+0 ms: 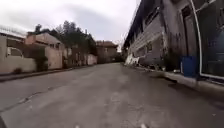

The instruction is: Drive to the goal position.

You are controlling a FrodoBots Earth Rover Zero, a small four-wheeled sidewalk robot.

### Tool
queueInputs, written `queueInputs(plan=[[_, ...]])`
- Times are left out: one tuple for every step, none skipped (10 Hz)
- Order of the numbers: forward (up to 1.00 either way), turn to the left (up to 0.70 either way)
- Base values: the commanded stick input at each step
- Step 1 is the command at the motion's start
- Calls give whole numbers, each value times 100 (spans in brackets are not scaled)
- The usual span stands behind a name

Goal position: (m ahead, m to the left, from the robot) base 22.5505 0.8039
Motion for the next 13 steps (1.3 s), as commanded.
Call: queueInputs(plan=[[100, 0], [100, 0], [100, 0], [100, 0], [100, 0], [100, 0], [100, 0], [100, 0], [100, 0], [100, -7], [100, -27], [100, -23], [100, 0]])
